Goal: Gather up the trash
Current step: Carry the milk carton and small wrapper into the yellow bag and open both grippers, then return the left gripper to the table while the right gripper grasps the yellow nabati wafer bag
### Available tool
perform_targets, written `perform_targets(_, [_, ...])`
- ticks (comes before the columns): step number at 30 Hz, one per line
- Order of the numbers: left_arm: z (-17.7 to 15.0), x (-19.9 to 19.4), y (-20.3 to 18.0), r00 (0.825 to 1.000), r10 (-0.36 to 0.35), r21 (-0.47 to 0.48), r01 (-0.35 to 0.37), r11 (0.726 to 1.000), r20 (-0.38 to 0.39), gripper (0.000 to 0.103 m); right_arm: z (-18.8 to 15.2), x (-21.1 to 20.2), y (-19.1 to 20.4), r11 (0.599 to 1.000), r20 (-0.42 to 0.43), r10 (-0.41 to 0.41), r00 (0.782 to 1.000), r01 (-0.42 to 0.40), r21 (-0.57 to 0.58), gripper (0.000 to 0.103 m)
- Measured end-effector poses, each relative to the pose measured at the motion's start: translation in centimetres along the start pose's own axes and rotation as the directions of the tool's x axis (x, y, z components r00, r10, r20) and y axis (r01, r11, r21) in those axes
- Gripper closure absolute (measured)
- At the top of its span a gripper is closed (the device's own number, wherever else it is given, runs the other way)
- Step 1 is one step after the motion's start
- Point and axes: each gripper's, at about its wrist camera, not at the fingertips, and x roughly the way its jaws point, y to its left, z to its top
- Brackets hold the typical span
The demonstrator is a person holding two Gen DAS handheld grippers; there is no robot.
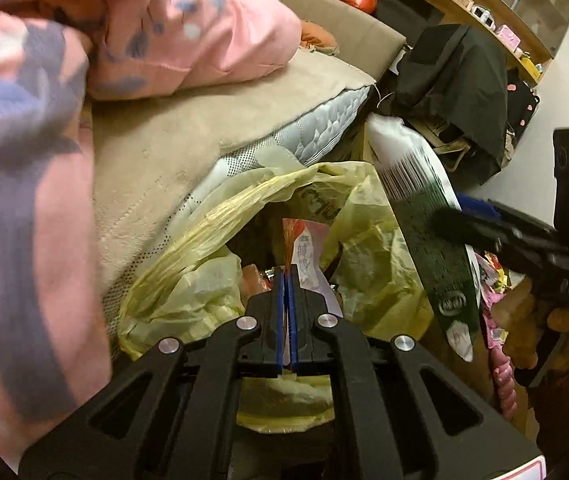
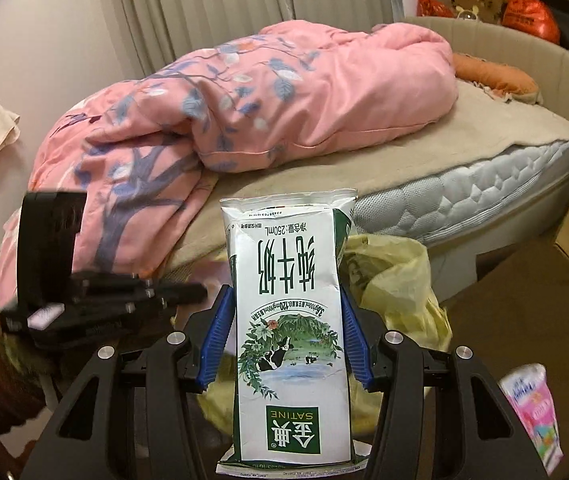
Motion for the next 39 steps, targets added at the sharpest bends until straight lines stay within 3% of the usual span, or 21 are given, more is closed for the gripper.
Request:
perform_targets(5, [0.3, 0.9, 0.1, 1.0, 0.006, 0.005, -0.006, 1.0, 0.011, 0.101, 1.3, 2.6, -0.7, 1.0, 0.058, -0.027, 0.998, 0.026, 0.017, 0.055])
perform_targets(12, [0.5, 2.2, 0.8, 0.998, 0.066, 0.025, -0.066, 0.997, 0.01, 0.101, -1.6, 5.8, -1.1, 0.998, -0.091, 0.037, 0.995, -0.033, 0.047, 0.055])
perform_targets(16, [0.8, 2.5, 1.5, 0.996, 0.087, 0.006, -0.087, 0.996, 0.014, 0.101, -2.3, 6.6, -1.0, 0.999, -0.146, 0.006, 0.989, -0.001, 0.034, 0.056])
perform_targets(25, [0.7, 2.5, 1.2, 0.999, 0.035, 0.01, -0.035, 0.999, -0.006, 0.101, -1.6, 7.2, -2.2, 0.997, -0.122, -0.032, 0.992, 0.041, 0.073, 0.057])
perform_targets(26, [0.7, 2.6, 1.1, 1.0, 0.03, 0.009, -0.03, 1.0, -0.005, 0.098, -1.5, 7.1, -2.3, 0.996, -0.12, -0.027, 0.992, 0.036, 0.077, 0.057])
perform_targets(28, [0.7, 2.4, 1.0, 1.0, 0.004, -0.007, -0.004, 1.0, -0.003, 0.073, -1.6, 6.5, -2.4, 0.996, -0.105, -0.026, 0.994, 0.035, 0.087, 0.053])
perform_targets(30, [0.8, 1.8, 1.2, 0.999, -0.03, -0.045, 0.031, 0.999, 0.021, 0.062, -1.5, 5.6, -2.4, 0.995, -0.076, -0.03, 0.997, 0.038, 0.097, 0.045])
perform_targets(35, [0.3, 0.0, 1.3, 0.998, -0.025, -0.103, 0.031, 0.994, 0.063, 0.056, -1.7, 2.7, -3.2, 0.987, -0.03, -0.094, 0.995, 0.097, 0.128, 0.043])
perform_targets(39, [0.0, -1.4, 0.2, 0.996, -0.005, -0.095, 0.014, 0.995, 0.091, 0.039, -2.7, -1.1, -3.7, 0.979, 0.011, -0.145, 0.989, 0.141, 0.146, 0.036])
